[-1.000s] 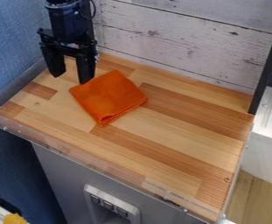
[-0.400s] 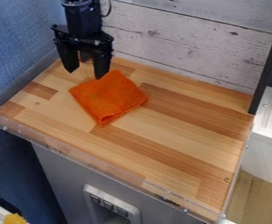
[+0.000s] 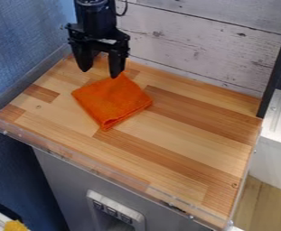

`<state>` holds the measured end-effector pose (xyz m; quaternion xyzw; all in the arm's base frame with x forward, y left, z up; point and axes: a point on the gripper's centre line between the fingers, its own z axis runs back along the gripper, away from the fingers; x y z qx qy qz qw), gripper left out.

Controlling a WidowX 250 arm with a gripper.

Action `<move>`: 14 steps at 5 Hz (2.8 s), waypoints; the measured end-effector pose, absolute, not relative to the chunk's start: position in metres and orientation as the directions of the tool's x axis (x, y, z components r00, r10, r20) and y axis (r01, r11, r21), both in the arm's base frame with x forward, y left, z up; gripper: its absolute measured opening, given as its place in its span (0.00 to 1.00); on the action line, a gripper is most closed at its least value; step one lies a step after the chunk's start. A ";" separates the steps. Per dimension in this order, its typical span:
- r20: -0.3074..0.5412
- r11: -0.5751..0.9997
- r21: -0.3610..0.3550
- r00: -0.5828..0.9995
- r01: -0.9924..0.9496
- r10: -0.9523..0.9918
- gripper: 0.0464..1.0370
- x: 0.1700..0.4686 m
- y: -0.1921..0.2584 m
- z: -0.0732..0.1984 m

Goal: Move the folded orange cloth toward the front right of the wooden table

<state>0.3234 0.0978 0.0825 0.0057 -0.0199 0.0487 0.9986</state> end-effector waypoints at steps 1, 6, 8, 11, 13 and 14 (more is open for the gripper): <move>0.034 0.994 0.009 0.994 -0.108 0.107 0.93 0.326 0.096 0.080; -0.006 0.993 0.002 0.993 -0.116 0.116 0.01 0.322 0.090 0.028; -0.010 0.993 0.005 0.993 -0.119 0.119 0.01 0.322 0.090 0.016; 0.006 0.994 -0.001 0.994 -0.108 0.108 0.01 0.319 0.064 0.010; -0.009 0.998 0.003 0.998 -0.060 0.060 0.01 0.299 0.024 0.011; -0.009 0.999 0.008 0.999 -0.037 0.037 0.01 0.287 0.007 0.013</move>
